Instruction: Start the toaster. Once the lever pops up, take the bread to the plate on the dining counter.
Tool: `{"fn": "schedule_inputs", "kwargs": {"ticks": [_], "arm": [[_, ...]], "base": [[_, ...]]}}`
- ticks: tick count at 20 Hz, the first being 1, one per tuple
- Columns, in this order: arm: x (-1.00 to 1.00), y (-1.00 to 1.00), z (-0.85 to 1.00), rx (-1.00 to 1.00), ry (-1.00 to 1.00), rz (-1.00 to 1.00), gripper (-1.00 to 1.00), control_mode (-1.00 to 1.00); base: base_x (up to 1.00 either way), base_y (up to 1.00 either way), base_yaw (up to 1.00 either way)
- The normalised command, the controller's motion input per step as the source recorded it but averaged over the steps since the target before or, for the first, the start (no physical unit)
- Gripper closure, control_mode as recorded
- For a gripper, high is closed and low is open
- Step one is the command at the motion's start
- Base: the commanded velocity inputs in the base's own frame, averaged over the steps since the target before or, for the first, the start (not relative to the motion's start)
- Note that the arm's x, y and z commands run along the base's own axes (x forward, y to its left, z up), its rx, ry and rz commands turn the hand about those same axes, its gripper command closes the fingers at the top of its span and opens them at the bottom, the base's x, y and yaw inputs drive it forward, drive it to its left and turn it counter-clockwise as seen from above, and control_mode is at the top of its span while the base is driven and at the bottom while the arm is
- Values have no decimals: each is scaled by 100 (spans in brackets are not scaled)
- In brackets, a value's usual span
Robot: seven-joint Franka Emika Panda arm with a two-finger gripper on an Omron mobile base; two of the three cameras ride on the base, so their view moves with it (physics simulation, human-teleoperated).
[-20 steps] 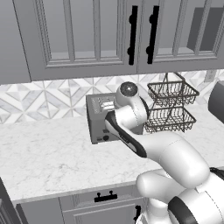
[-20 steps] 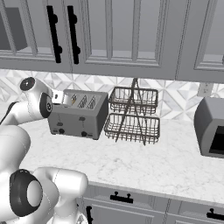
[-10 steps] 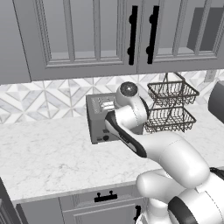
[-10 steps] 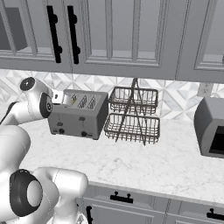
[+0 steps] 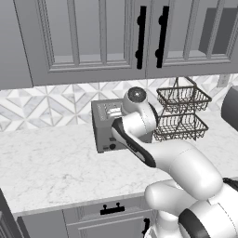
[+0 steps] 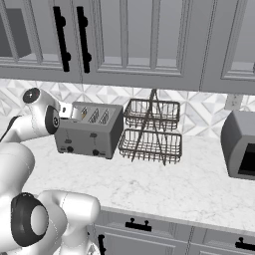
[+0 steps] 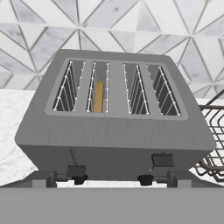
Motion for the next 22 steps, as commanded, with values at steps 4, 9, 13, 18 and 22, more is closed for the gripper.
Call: {"fn": "schedule_inputs", "kwargs": {"ticks": [4,9,13,18,22], "arm": [[0,0,0,0,0,0,-100,-100],[0,0,0,0,0,0,-100,-100],[0,0,0,0,0,0,-100,-100],[0,0,0,0,0,0,-100,-100],[0,0,0,0,0,0,-100,-100]], "base": [[0,0,0],[0,0,0],[0,0,0],[0,0,0],[0,0,0]]}}
